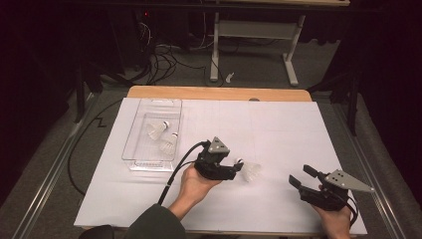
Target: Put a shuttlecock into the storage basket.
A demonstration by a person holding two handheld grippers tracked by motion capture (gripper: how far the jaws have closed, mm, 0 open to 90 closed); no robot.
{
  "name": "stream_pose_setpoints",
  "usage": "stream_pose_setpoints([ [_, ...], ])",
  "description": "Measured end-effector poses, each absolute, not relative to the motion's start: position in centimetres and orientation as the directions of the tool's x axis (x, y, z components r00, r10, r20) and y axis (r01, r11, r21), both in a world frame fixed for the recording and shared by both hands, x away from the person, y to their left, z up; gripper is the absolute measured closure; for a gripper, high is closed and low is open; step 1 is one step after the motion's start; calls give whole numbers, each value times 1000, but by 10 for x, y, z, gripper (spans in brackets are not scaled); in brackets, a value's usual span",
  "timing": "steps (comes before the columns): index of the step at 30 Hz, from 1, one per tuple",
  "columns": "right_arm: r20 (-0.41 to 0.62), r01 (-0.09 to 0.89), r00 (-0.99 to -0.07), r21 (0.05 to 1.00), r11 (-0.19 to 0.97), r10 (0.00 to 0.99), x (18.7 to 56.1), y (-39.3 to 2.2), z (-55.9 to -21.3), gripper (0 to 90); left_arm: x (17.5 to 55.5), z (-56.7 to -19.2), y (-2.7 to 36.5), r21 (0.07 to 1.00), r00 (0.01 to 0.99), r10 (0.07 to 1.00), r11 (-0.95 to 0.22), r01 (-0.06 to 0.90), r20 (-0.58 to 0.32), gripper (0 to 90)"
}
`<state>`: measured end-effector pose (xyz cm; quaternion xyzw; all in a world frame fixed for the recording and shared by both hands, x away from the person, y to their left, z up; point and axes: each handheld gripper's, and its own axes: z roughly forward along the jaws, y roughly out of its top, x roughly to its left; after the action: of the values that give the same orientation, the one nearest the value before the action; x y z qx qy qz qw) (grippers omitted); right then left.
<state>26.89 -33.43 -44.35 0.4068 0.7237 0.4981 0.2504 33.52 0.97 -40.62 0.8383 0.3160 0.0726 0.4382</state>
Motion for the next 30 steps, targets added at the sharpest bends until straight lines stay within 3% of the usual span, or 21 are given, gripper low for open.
stream_pose_setpoints([
  [30, 41, 340, -545, 924, 176, 838, 269, -334, -444, 328, 344, -404, -17, 674, 797, 578, -518, 527, -178, 370],
])
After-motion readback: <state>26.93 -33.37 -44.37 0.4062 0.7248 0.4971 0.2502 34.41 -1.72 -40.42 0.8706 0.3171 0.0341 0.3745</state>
